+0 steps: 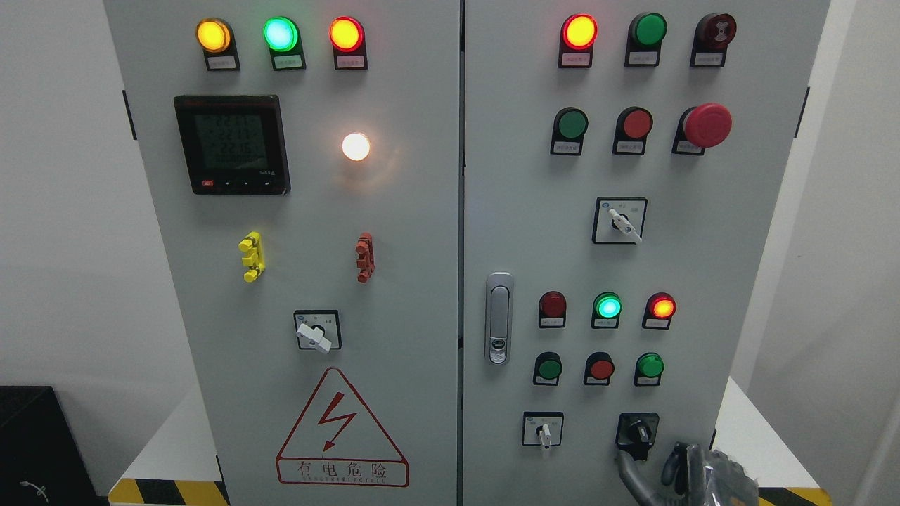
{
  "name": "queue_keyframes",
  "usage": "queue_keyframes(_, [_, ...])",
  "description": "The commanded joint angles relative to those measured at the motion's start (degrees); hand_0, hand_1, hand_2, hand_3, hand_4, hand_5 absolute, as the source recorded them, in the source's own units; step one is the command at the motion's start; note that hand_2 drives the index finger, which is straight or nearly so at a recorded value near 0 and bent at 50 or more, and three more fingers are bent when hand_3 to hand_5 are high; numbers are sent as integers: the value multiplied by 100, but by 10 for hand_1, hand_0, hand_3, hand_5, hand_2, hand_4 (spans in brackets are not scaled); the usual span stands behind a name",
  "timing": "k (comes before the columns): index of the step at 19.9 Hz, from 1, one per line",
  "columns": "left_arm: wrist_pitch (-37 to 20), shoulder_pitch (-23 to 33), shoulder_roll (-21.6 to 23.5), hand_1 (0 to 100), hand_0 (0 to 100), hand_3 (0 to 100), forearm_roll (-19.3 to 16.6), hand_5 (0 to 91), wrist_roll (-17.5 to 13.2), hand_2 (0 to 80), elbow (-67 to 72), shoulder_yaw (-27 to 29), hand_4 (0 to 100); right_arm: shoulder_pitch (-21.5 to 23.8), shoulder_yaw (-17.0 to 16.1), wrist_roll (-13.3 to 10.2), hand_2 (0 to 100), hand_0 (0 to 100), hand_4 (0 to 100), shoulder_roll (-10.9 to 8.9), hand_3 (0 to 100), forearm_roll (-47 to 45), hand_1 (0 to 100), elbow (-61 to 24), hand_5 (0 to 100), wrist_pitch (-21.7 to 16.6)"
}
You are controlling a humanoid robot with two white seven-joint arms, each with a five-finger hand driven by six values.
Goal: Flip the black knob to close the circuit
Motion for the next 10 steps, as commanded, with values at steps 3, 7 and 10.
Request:
queue_keyframes(3, [-9,0,0,556,120,0,-123,0,-5,0,123,-123,0,456,217,10,749,0,750,-11,905,-250,160,-684,787,-102])
queue_keyframes(7, [-9,0,0,556,120,0,-123,0,-5,0,123,-123,0,799,322,28,653,0,711,-28,846,-698,157,-1052,692,-313])
queue_keyframes(10, [-9,0,0,556,120,0,-123,0,4,0,123,-123,0,1106,383,28,548,0,665,-37,807,-1636,156,-1273,586,-619])
